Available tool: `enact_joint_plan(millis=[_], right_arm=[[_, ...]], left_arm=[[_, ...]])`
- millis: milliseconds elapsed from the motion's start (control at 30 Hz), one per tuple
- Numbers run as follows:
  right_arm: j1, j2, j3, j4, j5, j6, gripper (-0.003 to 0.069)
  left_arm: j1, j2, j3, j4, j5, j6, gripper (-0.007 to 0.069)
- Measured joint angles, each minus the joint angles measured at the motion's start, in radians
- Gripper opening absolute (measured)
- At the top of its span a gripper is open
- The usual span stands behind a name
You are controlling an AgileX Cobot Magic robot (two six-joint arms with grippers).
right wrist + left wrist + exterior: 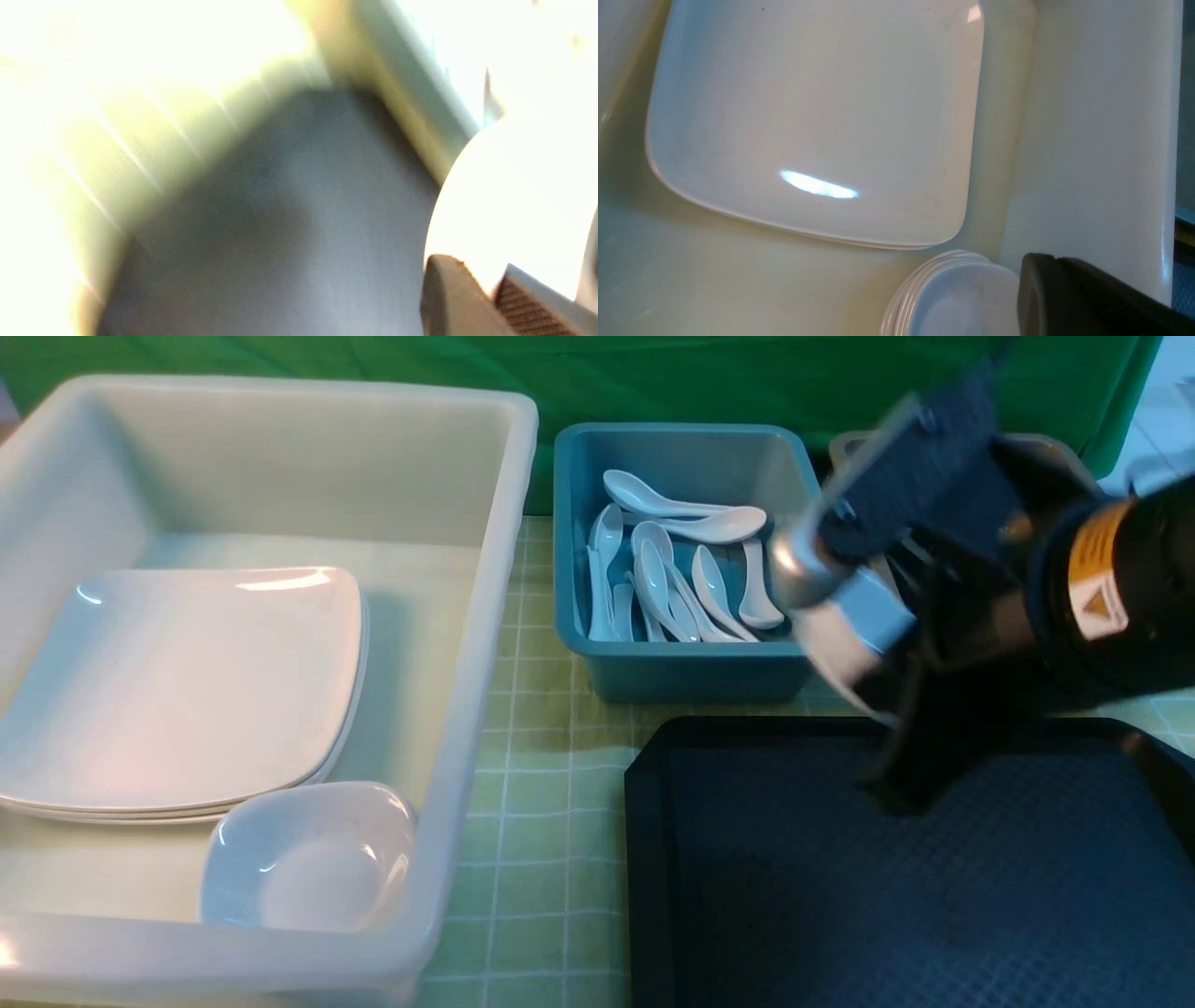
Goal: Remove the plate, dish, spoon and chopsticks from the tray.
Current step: Use the right arm to put the small plate into the large storage box on the left
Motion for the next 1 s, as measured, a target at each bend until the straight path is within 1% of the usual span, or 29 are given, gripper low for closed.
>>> enact_joint_plan(millis=[133, 233, 300, 467, 633, 867, 1000], right_arm=[[0.163, 0.080, -0.118, 0.040, -0.142, -0.117, 0.0029], [0.231, 0.194, -0.182, 0.048, -0.206, -0.213, 0.0028], [0.257, 0.271, -0.215, 0.052, -0.234, -0.258, 0.0028], [0.266, 0.504, -0.323, 0.048, -0.263, -0.317, 0.0028], [0.266, 0.658, -0.408, 0.046, -0.268, -0.358, 0.0028], [0.266, 0.720, -0.421, 0.046, -0.234, -0.365, 0.0028], [0.266, 0.721, -0.426, 0.046, -0.229, -0.366, 0.0048]], left_arm=[[0.000, 0.000, 0.000, 0.002, -0.002, 0.003, -0.0005], [0.000, 0.000, 0.000, 0.006, -0.004, 0.003, -0.0005], [0.000, 0.000, 0.000, 0.009, -0.004, 0.003, -0.0005], [0.000, 0.000, 0.000, 0.012, -0.006, 0.003, -0.0005], [0.000, 0.000, 0.000, 0.012, -0.006, 0.003, -0.0005], [0.000, 0.000, 0.000, 0.012, -0.006, 0.004, -0.0005], [0.000, 0.000, 0.000, 0.012, -0.006, 0.004, -0.0005]])
